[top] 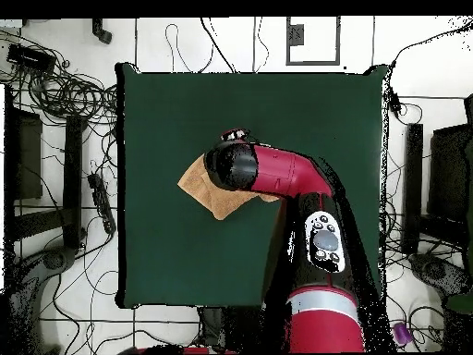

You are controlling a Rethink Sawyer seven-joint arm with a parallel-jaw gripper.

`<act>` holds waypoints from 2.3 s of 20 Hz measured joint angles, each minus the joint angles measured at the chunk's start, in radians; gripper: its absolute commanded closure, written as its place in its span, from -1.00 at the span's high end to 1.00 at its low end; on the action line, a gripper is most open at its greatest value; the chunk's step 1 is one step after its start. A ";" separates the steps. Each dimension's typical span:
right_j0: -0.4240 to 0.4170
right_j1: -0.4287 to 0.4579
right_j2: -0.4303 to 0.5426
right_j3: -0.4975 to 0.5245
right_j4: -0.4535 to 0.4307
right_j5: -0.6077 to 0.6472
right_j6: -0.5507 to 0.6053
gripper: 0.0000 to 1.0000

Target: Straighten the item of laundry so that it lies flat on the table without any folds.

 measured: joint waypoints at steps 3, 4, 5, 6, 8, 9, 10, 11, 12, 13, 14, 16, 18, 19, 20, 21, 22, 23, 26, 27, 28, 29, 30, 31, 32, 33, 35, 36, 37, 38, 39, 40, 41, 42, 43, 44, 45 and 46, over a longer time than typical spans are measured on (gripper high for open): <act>0.024 0.020 -0.029 0.005 0.032 0.000 0.000 1.00; 0.040 0.030 -0.047 0.009 0.046 0.000 0.000 1.00; 0.049 0.034 -0.056 0.013 0.053 0.000 0.000 1.00; 0.058 0.037 -0.066 0.017 0.059 0.000 0.000 1.00; 0.071 0.039 -0.078 0.023 0.068 0.000 0.000 1.00; 0.082 0.040 -0.088 0.031 0.077 0.000 0.000 1.00; 0.085 0.041 -0.091 0.034 0.080 0.000 0.000 1.00; 0.088 0.041 -0.095 0.038 0.083 0.000 0.000 1.00; 0.090 0.041 -0.097 0.041 0.085 0.000 0.000 1.00; 0.091 0.043 -0.101 0.044 0.087 0.000 0.000 1.00; 0.092 0.045 -0.105 0.047 0.090 0.000 0.000 1.00; 0.092 0.049 -0.111 0.053 0.095 0.000 0.000 1.00; 0.090 0.054 -0.115 0.059 0.102 0.000 0.000 1.00; 0.089 0.055 -0.116 0.061 0.103 0.000 0.000 1.00; 0.089 0.055 -0.117 0.063 0.104 0.000 0.000 1.00; 0.089 0.055 -0.120 0.070 0.107 0.000 0.000 1.00; 0.089 0.055 -0.123 0.072 0.108 0.000 0.000 1.00; 0.089 0.055 -0.126 0.075 0.108 0.000 0.000 1.00; 0.089 0.056 -0.133 0.081 0.110 0.000 0.000 1.00; 0.089 0.056 -0.133 0.081 0.111 -0.002 0.000 1.00; 0.088 0.057 -0.133 0.081 0.111 -0.004 0.000 1.00; 0.088 0.057 -0.134 0.082 0.111 -0.006 0.000 1.00; 0.087 0.057 -0.134 0.082 0.112 -0.008 0.000 1.00; 0.087 0.058 -0.135 0.082 0.112 -0.010 0.000 1.00; 0.086 0.058 -0.135 0.082 0.113 -0.014 0.000 1.00; 0.086 0.059 -0.135 0.083 0.113 -0.017 0.000 1.00; 0.085 0.060 -0.135 0.083 0.113 -0.022 0.000 1.00; 0.085 0.062 -0.135 0.083 0.113 -0.026 0.000 1.00; 0.085 0.064 -0.135 0.083 0.113 -0.028 0.000 1.00; 0.085 0.069 -0.135 0.083 0.114 -0.034 0.000 1.00; 0.085 0.073 -0.135 0.083 0.115 -0.038 0.000 1.00; 0.085 0.077 -0.135 0.083 0.115 -0.042 0.000 1.00; 0.085 0.079 -0.135 0.083 0.115 -0.044 0.000 1.00; 0.085 0.080 -0.135 0.083 0.116 -0.046 0.000 1.00; 0.085 0.082 -0.135 0.083 0.116 -0.049 0.000 1.00; 0.085 0.084 -0.135 0.083 0.117 -0.052 0.000 1.00; 0.085 0.087 -0.135 0.083 0.118 -0.056 0.000 1.00; 0.085 0.091 -0.135 0.083 0.118 -0.059 0.000 1.00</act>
